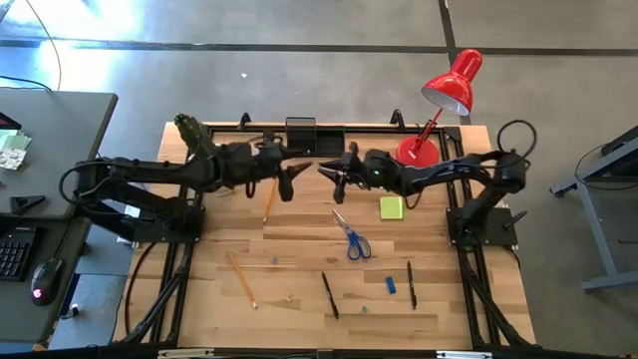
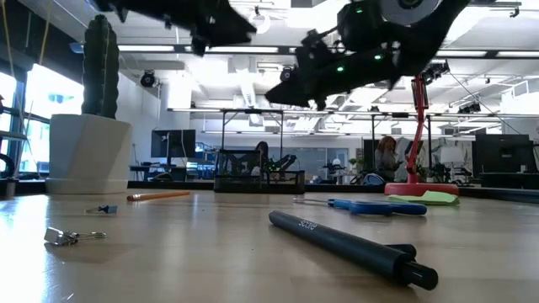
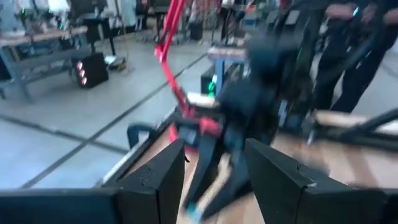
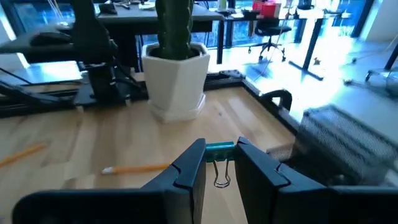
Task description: Pick and place office supplies into organizer
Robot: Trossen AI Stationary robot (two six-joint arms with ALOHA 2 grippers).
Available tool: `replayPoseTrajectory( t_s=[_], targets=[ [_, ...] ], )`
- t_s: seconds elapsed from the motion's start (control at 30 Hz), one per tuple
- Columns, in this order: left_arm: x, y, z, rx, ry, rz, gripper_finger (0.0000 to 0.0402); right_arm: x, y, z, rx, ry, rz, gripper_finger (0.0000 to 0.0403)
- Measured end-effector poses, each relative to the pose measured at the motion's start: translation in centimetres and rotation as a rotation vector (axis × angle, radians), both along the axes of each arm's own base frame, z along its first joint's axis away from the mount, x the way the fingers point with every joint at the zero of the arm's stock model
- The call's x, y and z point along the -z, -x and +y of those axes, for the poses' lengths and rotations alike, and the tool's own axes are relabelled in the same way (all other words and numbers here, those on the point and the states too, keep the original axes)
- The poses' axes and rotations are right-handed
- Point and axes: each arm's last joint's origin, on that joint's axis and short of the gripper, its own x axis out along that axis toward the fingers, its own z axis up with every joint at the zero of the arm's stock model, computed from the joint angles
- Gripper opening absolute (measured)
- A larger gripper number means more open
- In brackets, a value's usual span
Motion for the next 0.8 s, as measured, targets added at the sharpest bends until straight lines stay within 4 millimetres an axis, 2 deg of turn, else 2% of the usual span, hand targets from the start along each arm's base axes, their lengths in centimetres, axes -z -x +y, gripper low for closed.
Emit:
replayPoseTrajectory(
  t_s=[0.1,0.3,0.53,0.8],
  targets=[
    [-1.4,0.4,0.2,0.013,-0.013,-0.001,0.0156,0.0,-2.1,-1.0,0.019,0.04,0.057,0.0073],
    [-1.5,2.6,-0.5,0.028,-0.014,0.187,0.0156,-0.6,-5.4,-3.4,0.144,0.078,0.153,0.0073],
    [-2.8,5.5,-1.4,0.03,-0.006,0.199,0.0156,0.6,-7.7,-6.5,0.211,0.022,0.139,0.0073],
    [-2.7,6.4,-1.7,0.035,-0.001,0.182,0.0156,1.5,-9.1,-9.7,0.244,-0.005,0.22,0.0073]
  ],
)
